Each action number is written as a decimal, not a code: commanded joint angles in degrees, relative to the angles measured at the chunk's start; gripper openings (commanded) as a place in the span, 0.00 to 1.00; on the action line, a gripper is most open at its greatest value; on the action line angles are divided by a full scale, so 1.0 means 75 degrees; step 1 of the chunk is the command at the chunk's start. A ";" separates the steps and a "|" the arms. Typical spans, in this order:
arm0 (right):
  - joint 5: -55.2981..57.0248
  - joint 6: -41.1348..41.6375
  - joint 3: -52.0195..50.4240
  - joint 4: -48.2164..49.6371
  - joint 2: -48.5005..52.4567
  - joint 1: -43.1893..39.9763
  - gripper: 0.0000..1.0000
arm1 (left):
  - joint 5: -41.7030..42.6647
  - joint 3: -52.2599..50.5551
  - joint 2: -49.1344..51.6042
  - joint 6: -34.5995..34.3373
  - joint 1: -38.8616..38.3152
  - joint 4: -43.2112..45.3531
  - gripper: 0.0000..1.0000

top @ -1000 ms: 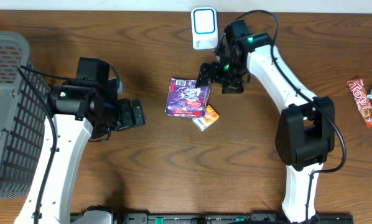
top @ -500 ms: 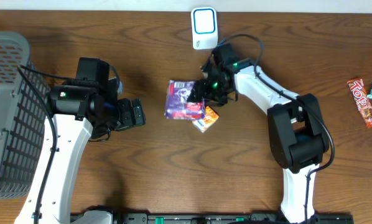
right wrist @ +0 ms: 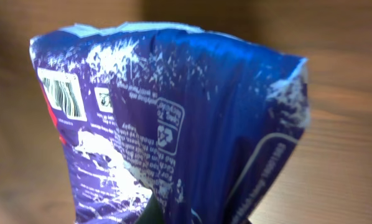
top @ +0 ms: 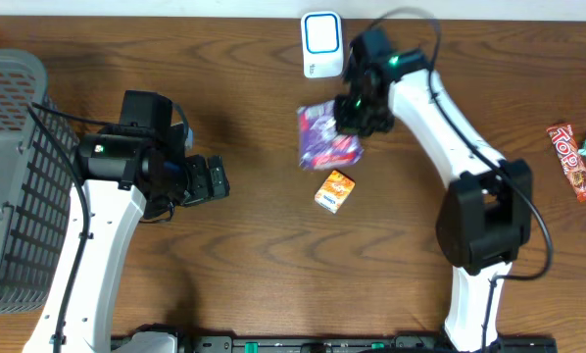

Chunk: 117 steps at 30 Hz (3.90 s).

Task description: Scan the item barcode

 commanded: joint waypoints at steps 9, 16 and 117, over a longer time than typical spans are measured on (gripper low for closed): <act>0.8684 0.1781 0.0242 -0.2334 -0.0344 -0.0020 0.03 | -0.0079 0.0009 -0.0006 0.0044 0.0017 -0.0038 0.98; 0.9040 0.1492 -0.1874 -0.0895 -0.0341 -0.0117 0.08 | -0.0079 0.0009 -0.0006 0.0044 0.0017 -0.0038 0.98; 0.0557 0.1445 -0.0239 0.2999 -0.0280 -0.3439 0.01 | -0.0079 0.0009 -0.0006 0.0047 0.0017 -0.0041 0.98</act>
